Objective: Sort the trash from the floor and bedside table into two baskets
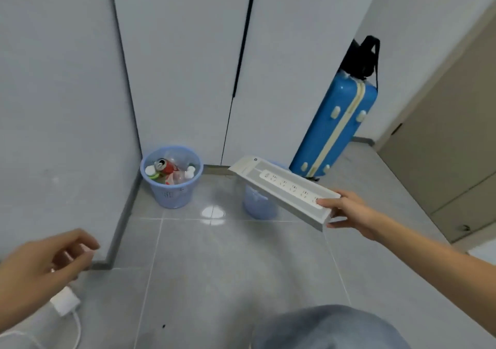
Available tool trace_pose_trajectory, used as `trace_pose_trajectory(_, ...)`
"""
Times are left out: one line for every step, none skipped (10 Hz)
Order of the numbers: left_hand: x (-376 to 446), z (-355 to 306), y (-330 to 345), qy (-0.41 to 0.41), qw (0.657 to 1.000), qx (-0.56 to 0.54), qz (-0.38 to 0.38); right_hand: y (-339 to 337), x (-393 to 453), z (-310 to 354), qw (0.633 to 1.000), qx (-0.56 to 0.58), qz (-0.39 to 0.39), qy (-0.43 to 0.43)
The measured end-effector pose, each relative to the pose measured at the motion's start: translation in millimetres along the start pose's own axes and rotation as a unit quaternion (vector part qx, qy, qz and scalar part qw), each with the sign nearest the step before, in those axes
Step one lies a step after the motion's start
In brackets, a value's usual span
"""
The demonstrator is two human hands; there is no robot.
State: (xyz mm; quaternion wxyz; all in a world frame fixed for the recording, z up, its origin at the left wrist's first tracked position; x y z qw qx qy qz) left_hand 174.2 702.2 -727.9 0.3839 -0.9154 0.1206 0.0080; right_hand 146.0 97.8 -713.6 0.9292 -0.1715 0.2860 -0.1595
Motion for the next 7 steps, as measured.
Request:
trace_pose_trajectory(43, 18, 44, -0.021, 0.999, -0.009, 0.04, -20, 61, -4, 0.998, 0.035, -0.046, 0.0)
trace_pose_trajectory(77, 45, 81, -0.021, 0.997, 0.023, 0.072, -21, 128, -6, 0.995, 0.06, -0.073, 0.012)
trace_pose_trajectory(91, 36, 101, -0.039, 0.995, 0.039, 0.088, -12, 190, -10, 0.992, 0.086, -0.095, 0.016)
trace_pose_trajectory(98, 0, 108, -0.015, 0.99, 0.114, 0.08, 6, 233, -19, 0.991, 0.093, -0.088, 0.042)
trace_pose_trajectory(104, -12, 109, 0.01, 0.985, 0.159, 0.064, 21, 248, -18, 0.993, 0.021, -0.102, 0.054)
trace_pose_trajectory(108, -15, 108, 0.019, 0.984, 0.17, 0.051, 15, 235, -2, 0.96, -0.235, -0.149, -0.004)
trace_pose_trajectory(110, -26, 108, 0.026, 0.987, 0.144, 0.061, 9, 209, 18, 0.937, -0.28, -0.183, -0.099)
Point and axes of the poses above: each hand's wrist, its own x-axis towards the middle knuckle, its own y-axis out of the palm, z = x × y, the point moved 9 cm from there along x, towards the middle knuckle, and after that the axes turned 4 degrees about x, right-handed, at the moved point
